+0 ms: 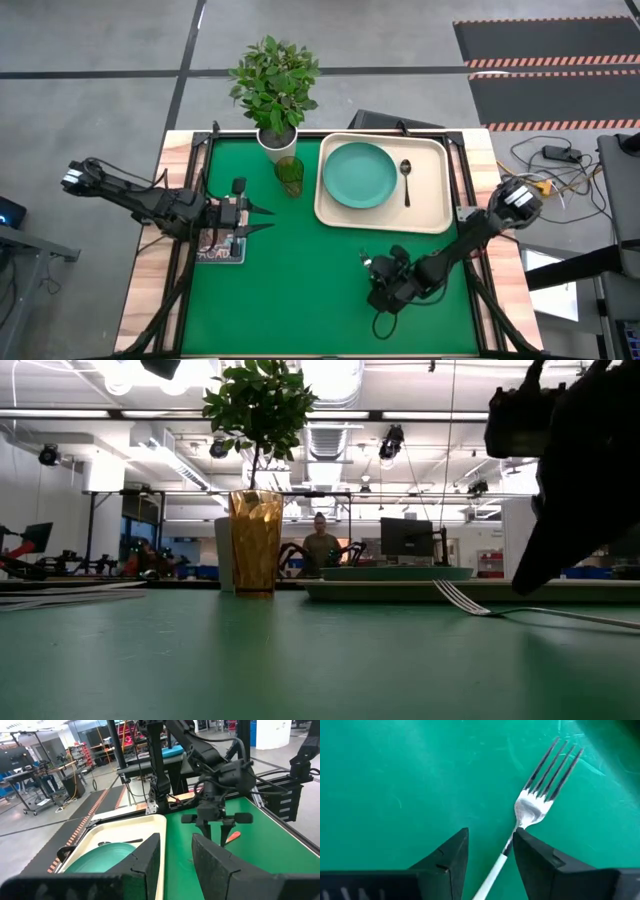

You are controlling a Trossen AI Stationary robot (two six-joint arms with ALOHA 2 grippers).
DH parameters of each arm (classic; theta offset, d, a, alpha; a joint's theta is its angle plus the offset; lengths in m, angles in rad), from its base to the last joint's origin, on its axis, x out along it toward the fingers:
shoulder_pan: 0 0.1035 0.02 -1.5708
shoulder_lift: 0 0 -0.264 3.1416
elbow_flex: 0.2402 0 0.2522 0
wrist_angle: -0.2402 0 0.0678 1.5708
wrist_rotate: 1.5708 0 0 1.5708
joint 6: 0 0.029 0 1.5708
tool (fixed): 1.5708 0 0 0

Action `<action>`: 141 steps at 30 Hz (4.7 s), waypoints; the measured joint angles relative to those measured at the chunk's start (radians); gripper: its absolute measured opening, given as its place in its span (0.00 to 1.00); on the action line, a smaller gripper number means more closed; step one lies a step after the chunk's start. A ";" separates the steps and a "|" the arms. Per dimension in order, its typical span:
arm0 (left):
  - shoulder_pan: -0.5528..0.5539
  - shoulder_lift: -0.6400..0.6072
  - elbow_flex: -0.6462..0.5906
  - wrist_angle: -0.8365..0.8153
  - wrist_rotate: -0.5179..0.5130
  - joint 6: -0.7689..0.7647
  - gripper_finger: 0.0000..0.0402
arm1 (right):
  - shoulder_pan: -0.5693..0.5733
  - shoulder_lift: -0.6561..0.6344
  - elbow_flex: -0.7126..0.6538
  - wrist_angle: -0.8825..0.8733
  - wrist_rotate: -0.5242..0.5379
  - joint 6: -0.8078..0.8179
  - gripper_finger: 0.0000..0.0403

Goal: Pick and place plate/cup/fork/spoon on tray
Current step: Put the orange fork to the right of the black spoon on the white tray, then put the brown cup on top of the green plate on the white tray

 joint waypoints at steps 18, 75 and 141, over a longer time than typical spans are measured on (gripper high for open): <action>0.000 -0.002 -0.016 0.003 0.000 0.000 0.24 | 0.006 0.069 0.133 -0.216 0.048 0.009 0.28; 0.000 -0.002 -0.020 0.011 0.000 0.009 0.24 | -0.557 -0.415 0.023 -0.599 0.049 0.365 0.03; 0.000 -0.007 -0.031 0.029 -0.013 0.027 0.24 | -1.206 -0.548 -0.278 -0.244 -0.083 -0.275 0.23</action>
